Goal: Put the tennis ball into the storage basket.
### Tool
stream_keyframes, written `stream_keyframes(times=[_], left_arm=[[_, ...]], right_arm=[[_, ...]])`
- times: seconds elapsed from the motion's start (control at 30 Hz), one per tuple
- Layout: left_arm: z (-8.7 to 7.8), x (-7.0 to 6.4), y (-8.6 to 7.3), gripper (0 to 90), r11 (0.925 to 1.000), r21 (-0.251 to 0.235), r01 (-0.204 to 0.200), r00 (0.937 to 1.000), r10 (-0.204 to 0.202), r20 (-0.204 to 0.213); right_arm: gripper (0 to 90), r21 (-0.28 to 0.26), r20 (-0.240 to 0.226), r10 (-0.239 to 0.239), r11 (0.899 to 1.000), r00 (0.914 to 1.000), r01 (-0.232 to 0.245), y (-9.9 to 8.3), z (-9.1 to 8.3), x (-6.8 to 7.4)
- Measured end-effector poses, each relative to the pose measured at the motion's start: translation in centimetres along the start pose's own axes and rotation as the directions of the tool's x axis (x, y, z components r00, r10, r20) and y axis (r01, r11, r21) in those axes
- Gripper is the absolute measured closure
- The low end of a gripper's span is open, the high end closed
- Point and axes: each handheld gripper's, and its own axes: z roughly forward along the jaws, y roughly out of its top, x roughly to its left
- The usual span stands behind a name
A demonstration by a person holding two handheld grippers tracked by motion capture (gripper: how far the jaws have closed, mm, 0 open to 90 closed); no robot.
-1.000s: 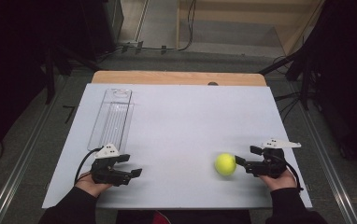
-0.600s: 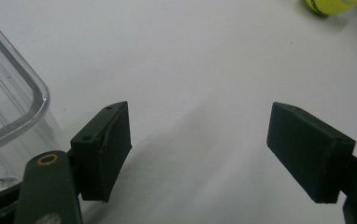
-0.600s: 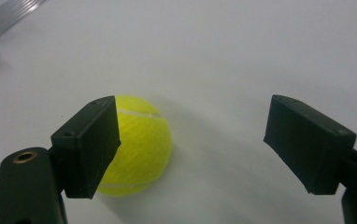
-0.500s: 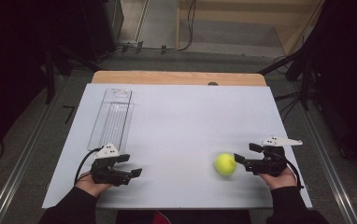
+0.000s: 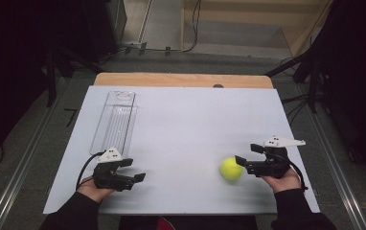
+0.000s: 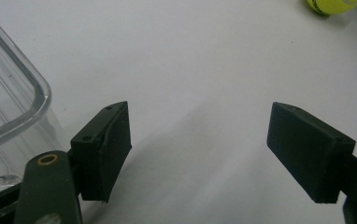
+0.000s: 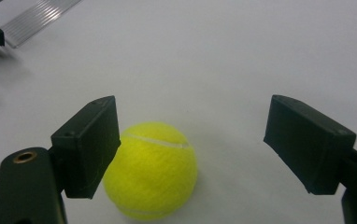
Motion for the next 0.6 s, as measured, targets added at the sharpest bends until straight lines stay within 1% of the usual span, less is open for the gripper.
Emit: stream_keyframes(times=[0.17, 0.3, 0.4, 0.6], left_arm=[[0.0, 0.0, 0.0, 22.7, 1.0, 0.0, 0.003, 1.0, -0.003, -0.002], [-0.1, 0.0, 0.0, 22.7, 1.0, 0.001, 0.003, 1.0, -0.003, -0.003], [-0.1, 0.0, 0.0, 22.6, 1.0, 0.002, 0.004, 1.0, -0.004, -0.003], [-0.1, 0.0, 0.0, 22.7, 1.0, -0.004, 0.005, 1.0, -0.005, -0.003]], right_arm=[[16.2, -0.001, -0.007, -0.016, 1.0, 0.9998, 0.016, 0.6, 0.2, 0.4], [16.2, 0.002, -0.014, -0.02, 1.0, 0.9997, 0.02, 0.9, 0.5, 0.8], [16.2, 0.01, -0.024, -0.04, 0.999, 0.9989, 0.04, 1.2, 1.0, 1.3], [16.2, 0.015, -0.04, -0.054, 0.998, 0.9978, 0.054, 1.7, 1.5, 1.8]])
